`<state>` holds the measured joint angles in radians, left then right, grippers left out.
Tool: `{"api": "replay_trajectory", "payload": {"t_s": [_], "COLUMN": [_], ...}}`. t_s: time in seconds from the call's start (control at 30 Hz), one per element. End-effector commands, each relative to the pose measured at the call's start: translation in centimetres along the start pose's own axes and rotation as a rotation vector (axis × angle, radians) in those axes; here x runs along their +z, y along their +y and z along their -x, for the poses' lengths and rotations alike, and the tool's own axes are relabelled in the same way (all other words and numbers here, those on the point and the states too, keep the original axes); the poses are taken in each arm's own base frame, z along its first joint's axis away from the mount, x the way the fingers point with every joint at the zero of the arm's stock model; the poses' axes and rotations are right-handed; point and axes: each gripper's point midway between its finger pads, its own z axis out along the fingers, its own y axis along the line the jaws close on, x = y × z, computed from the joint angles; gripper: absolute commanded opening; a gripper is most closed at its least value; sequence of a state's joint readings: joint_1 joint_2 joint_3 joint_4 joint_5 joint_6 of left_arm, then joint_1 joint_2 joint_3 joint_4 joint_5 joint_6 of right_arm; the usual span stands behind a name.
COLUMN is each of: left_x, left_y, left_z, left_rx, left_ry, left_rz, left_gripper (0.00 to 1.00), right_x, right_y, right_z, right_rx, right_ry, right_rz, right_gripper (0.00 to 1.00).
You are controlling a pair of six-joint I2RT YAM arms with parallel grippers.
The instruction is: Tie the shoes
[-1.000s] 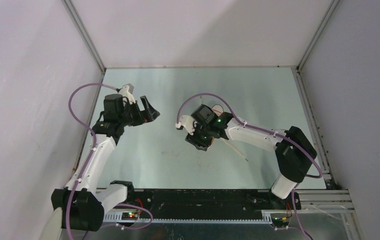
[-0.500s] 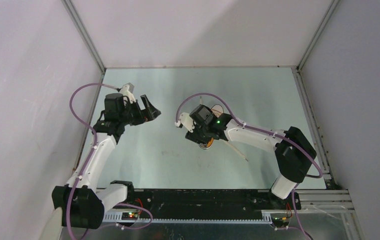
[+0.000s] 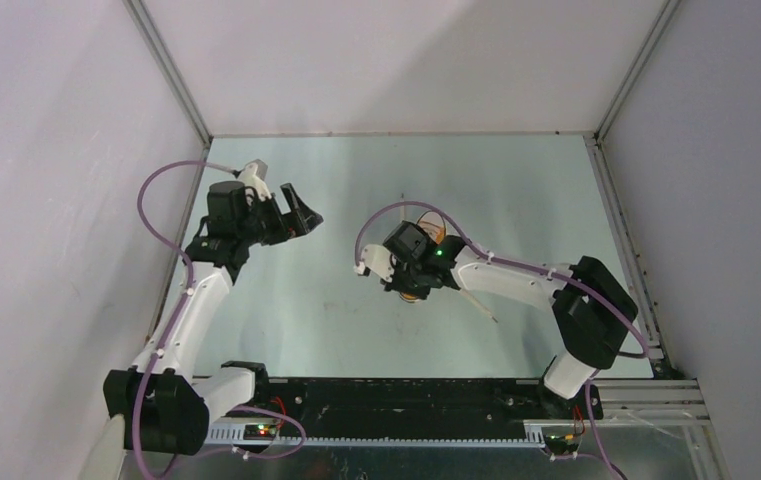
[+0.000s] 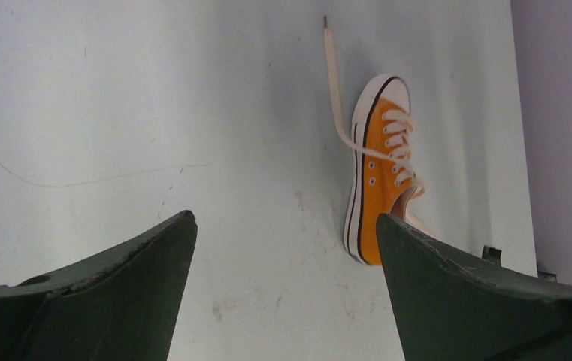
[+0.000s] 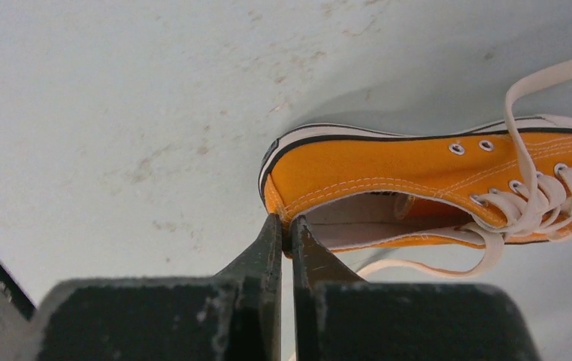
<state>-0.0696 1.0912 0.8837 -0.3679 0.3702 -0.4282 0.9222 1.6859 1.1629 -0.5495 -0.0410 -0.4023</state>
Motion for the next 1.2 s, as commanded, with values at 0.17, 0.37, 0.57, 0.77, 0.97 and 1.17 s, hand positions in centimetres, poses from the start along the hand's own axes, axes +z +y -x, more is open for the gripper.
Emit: {"api": "replay_trajectory", "payload": {"t_s": [0.17,0.37,0.57,0.77,0.97,1.17], "left_x": [0.4,0.6,0.1,-0.6,-1.8,-3.0], "left_y": [-0.9,-1.0,-0.4,0.4,0.6,0.4], "left_z": [3.7,3.8,2.8,2.2,2.4,2.6], "left_rx": [0.016,0.000,0.018,0.026,0.074,0.122], "left_ry": [-0.093,-0.094,-0.089,-0.087,-0.092,-0.070], "left_rz": [-0.015,-0.022,-0.001,0.025,0.023,0.022], "left_gripper": [0.96,0.96,0.96,0.97,0.97,0.97], "right_x": [-4.1,-5.8,-9.2,-7.0,-1.6,3.6], "right_y": [3.7,3.0,-2.6,-11.0,-13.9,-15.9], "right_z": [-2.3,-0.2,6.1,8.8,8.2,5.9], "right_rx": [-0.176,-0.135,0.168,0.489,0.672,0.736], "right_ry": [-0.026,-0.107,-0.253,-0.288,-0.218,-0.128], "right_rz": [0.159,0.152,0.067,-0.257,-0.277,-0.295], "right_gripper": [0.00,0.40,0.49,0.53,0.49,0.44]}}
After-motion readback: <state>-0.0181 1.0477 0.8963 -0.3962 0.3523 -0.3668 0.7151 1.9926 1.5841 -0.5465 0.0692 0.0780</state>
